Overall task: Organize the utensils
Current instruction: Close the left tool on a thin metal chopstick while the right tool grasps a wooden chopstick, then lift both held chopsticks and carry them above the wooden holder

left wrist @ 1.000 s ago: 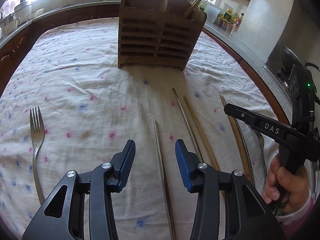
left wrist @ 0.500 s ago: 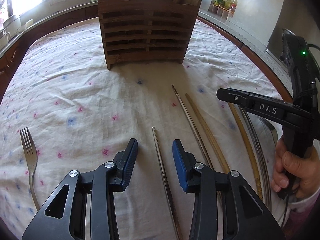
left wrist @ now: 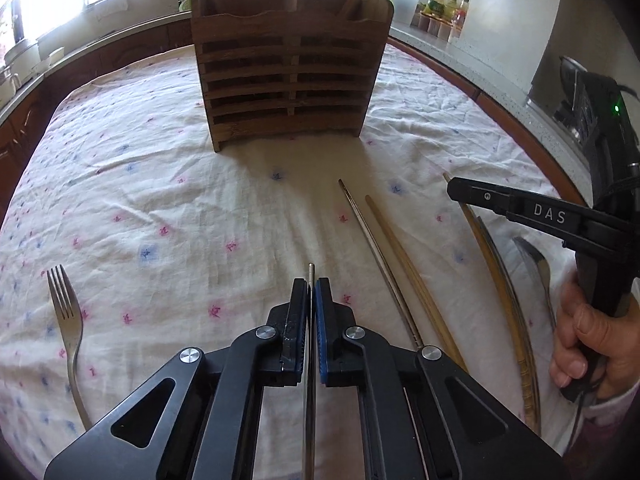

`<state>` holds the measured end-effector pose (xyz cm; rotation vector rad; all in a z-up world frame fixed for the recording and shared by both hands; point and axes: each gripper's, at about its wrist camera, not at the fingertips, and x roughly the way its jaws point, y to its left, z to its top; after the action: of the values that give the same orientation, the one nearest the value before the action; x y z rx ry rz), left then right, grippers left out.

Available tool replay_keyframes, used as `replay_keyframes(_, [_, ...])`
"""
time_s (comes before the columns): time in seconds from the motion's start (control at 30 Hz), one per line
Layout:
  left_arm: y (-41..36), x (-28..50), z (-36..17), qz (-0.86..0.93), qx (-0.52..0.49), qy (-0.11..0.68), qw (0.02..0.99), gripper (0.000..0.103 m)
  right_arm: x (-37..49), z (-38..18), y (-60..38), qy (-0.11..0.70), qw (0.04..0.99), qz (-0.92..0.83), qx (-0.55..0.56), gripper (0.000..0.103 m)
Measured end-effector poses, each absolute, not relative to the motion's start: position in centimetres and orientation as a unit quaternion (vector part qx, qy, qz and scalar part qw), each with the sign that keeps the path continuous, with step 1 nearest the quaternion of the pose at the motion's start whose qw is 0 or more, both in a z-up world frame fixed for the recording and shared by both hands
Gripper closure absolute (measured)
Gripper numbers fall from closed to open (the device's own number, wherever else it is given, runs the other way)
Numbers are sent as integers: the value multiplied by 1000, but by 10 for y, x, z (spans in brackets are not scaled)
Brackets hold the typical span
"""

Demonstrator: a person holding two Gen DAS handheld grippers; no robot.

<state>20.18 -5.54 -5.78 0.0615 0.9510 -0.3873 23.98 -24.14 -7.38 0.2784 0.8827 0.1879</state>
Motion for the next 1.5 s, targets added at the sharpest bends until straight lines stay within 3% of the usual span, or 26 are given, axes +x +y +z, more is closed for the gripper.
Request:
replay_keyframes(0.57, [1, 160, 32, -216, -74, 361, 904, 99, 177, 23, -246, 307, 930, 125, 157, 98])
replay_keyframes(1.5, [24, 133, 73, -206, -96, 298, 927, 99, 146, 68, -249, 244, 950, 128, 144, 98])
